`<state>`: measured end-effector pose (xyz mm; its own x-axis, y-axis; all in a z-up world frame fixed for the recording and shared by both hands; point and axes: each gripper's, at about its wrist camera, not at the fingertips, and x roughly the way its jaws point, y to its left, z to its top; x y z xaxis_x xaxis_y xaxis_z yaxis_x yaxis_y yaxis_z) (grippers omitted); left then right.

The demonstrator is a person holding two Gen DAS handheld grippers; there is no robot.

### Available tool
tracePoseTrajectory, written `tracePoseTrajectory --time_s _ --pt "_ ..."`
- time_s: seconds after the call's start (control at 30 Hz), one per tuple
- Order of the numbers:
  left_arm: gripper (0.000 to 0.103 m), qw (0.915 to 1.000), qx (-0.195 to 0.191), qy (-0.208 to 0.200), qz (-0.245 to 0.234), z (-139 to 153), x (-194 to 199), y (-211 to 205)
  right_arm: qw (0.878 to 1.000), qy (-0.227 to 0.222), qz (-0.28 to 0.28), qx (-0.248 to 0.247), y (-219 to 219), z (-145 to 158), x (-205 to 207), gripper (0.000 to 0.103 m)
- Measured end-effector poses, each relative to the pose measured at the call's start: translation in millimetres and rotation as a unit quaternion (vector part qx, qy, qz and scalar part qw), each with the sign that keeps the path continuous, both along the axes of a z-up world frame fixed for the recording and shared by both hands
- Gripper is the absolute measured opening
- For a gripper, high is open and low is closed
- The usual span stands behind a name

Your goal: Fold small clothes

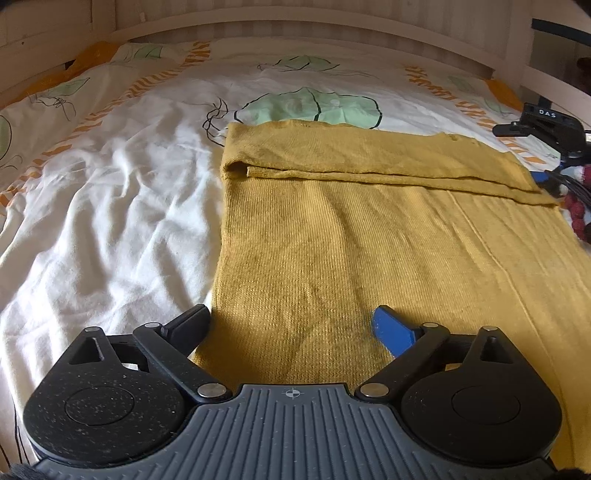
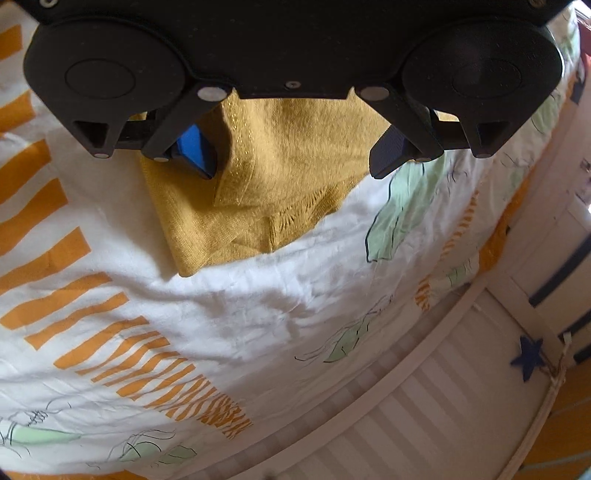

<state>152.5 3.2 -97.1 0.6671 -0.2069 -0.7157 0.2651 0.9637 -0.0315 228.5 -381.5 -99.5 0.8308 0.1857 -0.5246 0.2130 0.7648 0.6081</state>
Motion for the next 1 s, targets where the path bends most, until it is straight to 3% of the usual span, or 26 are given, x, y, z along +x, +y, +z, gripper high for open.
tracePoseTrajectory --time_s 0.03,0.1,0.13,0.17,0.23,0.3,0.37,0.43,0.53,0.63,0.73,0.83,1.0 --pt "0.096 1.0 0.0 0.0 0.0 0 0 0 1.0 0.0 0.001 0.002 -1 0 1 0.087" --pt "0.097 1.0 0.0 0.001 0.0 0 0 0 1.0 -0.006 0.005 -0.015 1 4 3 0.061" --pt "0.097 1.0 0.0 0.001 0.0 0 0 0 0.999 -0.006 0.007 -0.034 3 7 5 0.039" --pt "0.097 1.0 -0.001 0.001 0.0 0 1 0 0.998 -0.002 0.003 -0.059 6 11 6 0.028" --pt "0.097 1.0 -0.001 0.001 0.001 0 2 0 0.993 0.01 -0.002 -0.121 14 17 9 0.028" --pt "0.097 1.0 -0.001 0.002 0.002 -1 2 0 0.979 0.045 -0.01 -0.201 21 18 16 0.028" --pt "0.097 1.0 0.0 0.001 0.003 -1 2 -1 0.964 0.081 -0.014 -0.254 25 12 21 0.032" --pt "0.097 1.0 -0.001 0.001 0.002 -1 2 0 0.958 0.089 -0.021 -0.272 25 9 20 0.037" --pt "0.098 1.0 0.0 0.001 0.002 -1 2 -1 0.954 0.095 -0.046 -0.28 22 11 11 0.066" --pt "0.098 1.0 0.0 -0.001 0.002 -2 1 -1 0.958 0.086 -0.06 -0.265 20 18 -7 0.071" --pt "0.101 1.0 0.001 -0.003 0.0 -3 2 -1 0.967 0.073 -0.049 -0.24 24 27 -31 0.09" --pt "0.102 1.0 0.002 -0.002 -0.004 -4 2 -2 0.974 0.068 -0.028 -0.215 33 32 -59 0.1" --pt "0.102 0.9999 0.004 0.005 -0.012 -2 4 -1 0.98 0.08 -0.001 -0.18 52 34 -112 0.102"
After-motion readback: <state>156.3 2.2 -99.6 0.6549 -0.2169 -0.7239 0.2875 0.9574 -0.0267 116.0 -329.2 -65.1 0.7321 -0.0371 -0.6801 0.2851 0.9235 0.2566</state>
